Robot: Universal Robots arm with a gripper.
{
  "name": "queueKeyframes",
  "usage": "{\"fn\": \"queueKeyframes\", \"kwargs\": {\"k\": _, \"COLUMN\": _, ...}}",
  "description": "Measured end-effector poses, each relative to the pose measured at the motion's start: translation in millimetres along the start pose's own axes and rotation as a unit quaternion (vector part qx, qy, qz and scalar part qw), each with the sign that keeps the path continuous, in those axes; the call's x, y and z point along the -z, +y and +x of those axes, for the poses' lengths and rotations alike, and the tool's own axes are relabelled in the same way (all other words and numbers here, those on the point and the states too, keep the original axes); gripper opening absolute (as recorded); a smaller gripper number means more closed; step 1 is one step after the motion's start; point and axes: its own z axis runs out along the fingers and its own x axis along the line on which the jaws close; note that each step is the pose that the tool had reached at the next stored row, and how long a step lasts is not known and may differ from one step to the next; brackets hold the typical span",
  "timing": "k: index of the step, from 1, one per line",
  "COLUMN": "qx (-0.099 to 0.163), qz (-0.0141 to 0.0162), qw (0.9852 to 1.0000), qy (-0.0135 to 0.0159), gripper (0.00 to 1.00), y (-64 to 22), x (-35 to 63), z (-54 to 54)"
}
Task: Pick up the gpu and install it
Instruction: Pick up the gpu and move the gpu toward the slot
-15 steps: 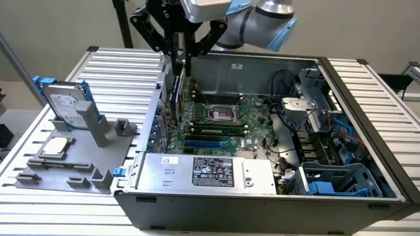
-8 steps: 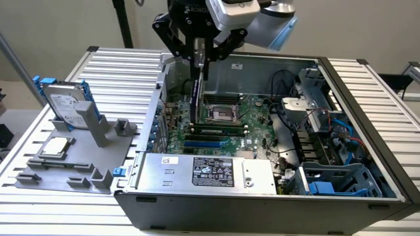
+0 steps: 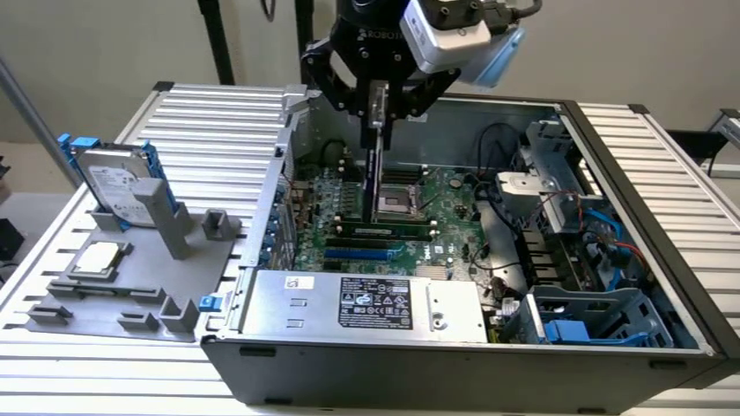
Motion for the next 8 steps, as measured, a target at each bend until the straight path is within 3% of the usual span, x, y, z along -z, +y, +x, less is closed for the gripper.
{"fn": "queueKeyframes", "kwargs": {"k": 8, "qx": 0.011, "qz": 0.0009, "qw": 0.9999, "qy": -0.0004, "gripper": 0.26, "y": 6.2, "x": -14.9, "z": -11.5}}
